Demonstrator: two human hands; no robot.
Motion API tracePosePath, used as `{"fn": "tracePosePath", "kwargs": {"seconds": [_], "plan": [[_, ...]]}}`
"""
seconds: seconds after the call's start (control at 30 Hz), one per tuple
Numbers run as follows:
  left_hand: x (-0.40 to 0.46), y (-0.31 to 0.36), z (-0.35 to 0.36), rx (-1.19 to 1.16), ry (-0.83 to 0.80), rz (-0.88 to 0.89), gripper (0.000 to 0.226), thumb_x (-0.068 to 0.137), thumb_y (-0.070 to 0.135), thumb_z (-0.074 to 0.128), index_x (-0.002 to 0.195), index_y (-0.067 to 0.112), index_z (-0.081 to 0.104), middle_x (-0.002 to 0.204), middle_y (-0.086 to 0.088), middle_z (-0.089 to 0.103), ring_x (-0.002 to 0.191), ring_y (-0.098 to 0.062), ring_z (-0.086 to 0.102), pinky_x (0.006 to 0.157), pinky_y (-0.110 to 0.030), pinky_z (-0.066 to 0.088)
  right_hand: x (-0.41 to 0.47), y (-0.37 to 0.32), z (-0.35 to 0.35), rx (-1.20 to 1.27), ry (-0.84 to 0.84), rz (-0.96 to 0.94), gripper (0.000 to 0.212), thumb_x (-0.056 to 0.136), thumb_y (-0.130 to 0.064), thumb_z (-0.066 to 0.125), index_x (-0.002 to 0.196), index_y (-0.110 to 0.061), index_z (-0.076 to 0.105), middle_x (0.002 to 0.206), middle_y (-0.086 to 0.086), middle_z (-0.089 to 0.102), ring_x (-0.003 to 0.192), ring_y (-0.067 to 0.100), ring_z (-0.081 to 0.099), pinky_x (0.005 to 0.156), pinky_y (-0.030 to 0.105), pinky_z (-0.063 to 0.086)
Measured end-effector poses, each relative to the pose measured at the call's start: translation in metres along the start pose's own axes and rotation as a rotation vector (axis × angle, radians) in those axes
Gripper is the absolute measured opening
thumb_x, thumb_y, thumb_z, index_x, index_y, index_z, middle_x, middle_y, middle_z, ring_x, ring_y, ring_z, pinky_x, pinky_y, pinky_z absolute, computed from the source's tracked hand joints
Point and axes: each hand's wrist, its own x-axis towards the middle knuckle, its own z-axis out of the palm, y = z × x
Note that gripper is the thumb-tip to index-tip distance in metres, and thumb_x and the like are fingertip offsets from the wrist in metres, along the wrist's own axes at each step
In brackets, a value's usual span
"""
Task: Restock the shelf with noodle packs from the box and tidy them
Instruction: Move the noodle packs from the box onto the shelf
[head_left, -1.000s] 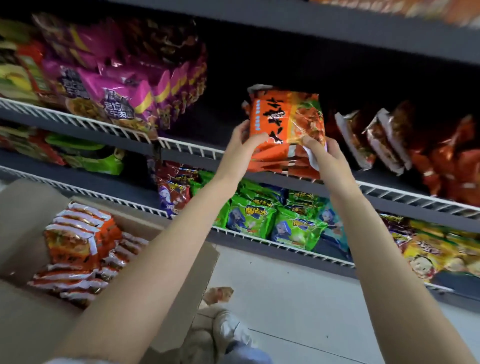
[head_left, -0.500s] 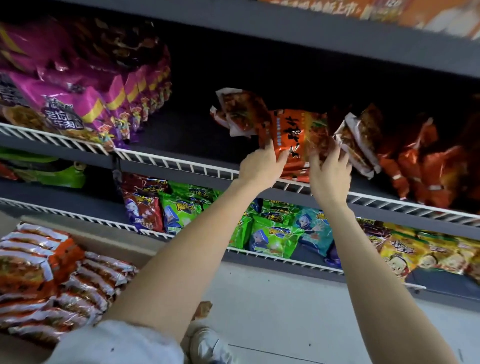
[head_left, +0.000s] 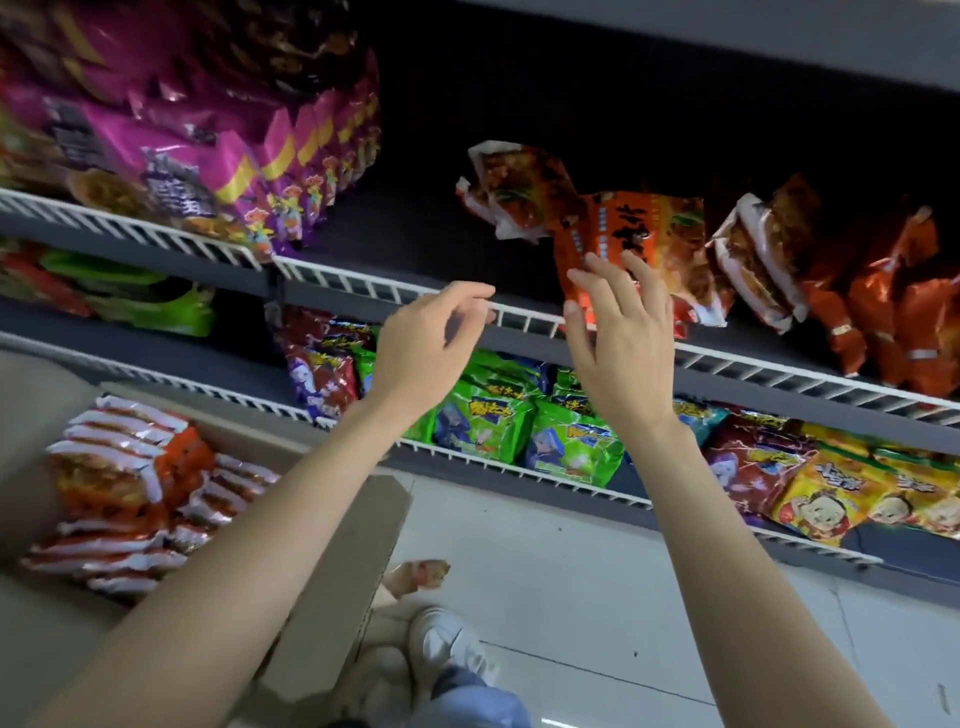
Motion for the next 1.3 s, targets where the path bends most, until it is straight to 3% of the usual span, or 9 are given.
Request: {"fn": "tracePosePath", "kwargs": {"seconds": [0.2,0.33,0.43,0.53,0.7,0.83,1.03,1.17,1.3], "plan": [[-0.134,-0.097,-0.115,0.048,0.115,-0.441,0.022,0.095,0.035,0.047,0.102,0.026,0.066,0.068,0.010,0.067,0.065,-0.010,0.065,0.064,-0.034,0.053,-0.042,-0.141,0.071,0.465,-0.387,-0.187,0.024,0.093,-0.022,0.048,0.101,-0.014,0.069,0.097,0.002,0.070,0.094,0.025,0.061,0.073,0.036,0.053],[-0.213,-0.177,-0.168,0.214,0.052,-0.895,0.023,0.087,0.030,0.064,0.107,0.020,0.064,0.092,0.001,0.068,0.090,-0.019,0.064,0.075,-0.027,0.042,-0.066,-0.229,0.156,0.518,-0.859,-0.236,0.032,0.092,-0.024,0.052,0.122,-0.020,0.060,0.123,0.004,0.062,0.113,0.026,0.056,0.088,0.036,0.047],[-0.239,-0.224,-0.189,0.084,0.038,-1.173,0.069,0.057,0.054,0.068,0.113,0.016,0.056,0.107,-0.010,0.066,0.101,-0.027,0.062,0.091,-0.039,0.048,-0.072,-0.282,0.212,0.505,-1.015,-0.262,0.048,0.090,-0.028,0.055,0.136,-0.019,0.047,0.136,0.008,0.052,0.122,0.028,0.050,0.096,0.036,0.043],[-0.237,-0.265,-0.193,-0.006,0.080,-1.317,0.090,0.053,0.057,0.067,0.127,0.011,0.048,0.117,-0.008,0.060,0.110,-0.025,0.056,0.099,-0.039,0.043,-0.071,-0.324,0.270,0.460,-1.043,-0.300,0.067,0.086,-0.031,0.060,0.144,-0.013,0.032,0.142,0.016,0.041,0.128,0.033,0.041,0.104,0.037,0.037],[-0.210,-0.315,-0.169,-0.212,0.249,-1.297,0.063,0.088,0.033,0.063,0.141,0.016,0.033,0.127,0.001,0.048,0.119,-0.016,0.047,0.101,-0.029,0.036,-0.078,-0.359,0.333,0.168,-0.912,-0.518,0.080,0.090,-0.047,0.050,0.150,-0.007,0.015,0.152,0.019,0.023,0.144,0.036,0.010,0.118,0.047,0.007],[-0.190,-0.335,-0.147,-0.174,0.380,-1.375,0.090,0.080,0.051,0.067,0.149,0.019,0.018,0.147,-0.012,0.034,0.133,-0.029,0.037,0.109,-0.039,0.031,-0.102,-0.355,0.332,0.180,-0.866,-0.575,0.077,0.092,-0.037,0.048,0.151,-0.007,0.008,0.157,0.022,0.005,0.145,0.036,-0.003,0.118,0.045,-0.004],[-0.217,-0.341,-0.142,-0.105,0.387,-1.426,0.098,0.079,0.041,0.071,0.150,0.025,0.005,0.148,-0.018,0.022,0.133,-0.033,0.032,0.105,-0.038,0.030,-0.107,-0.360,0.325,0.416,-0.859,-0.487,0.070,0.089,-0.036,0.053,0.148,-0.016,0.023,0.149,0.013,0.027,0.136,0.034,0.023,0.110,0.043,0.026],[-0.229,-0.345,-0.156,-0.306,0.459,-1.453,0.116,0.060,0.047,0.079,0.148,0.034,0.006,0.148,-0.009,0.028,0.130,-0.030,0.037,0.102,-0.047,0.041,-0.093,-0.368,0.332,0.495,-0.912,-0.355,0.093,0.078,-0.052,0.066,0.148,-0.014,0.019,0.138,0.010,0.032,0.124,0.027,0.031,0.100,0.038,0.034],[-0.225,-0.350,-0.158,-0.554,0.572,-1.448,0.077,0.082,0.040,0.067,0.145,0.033,0.023,0.139,-0.002,0.041,0.114,-0.021,0.046,0.087,-0.044,0.051,-0.095,-0.380,0.341,0.207,-0.922,-0.382,0.125,0.059,-0.075,0.069,0.149,-0.011,0.010,0.132,0.015,0.037,0.118,0.028,0.036,0.103,0.037,0.031]]}}
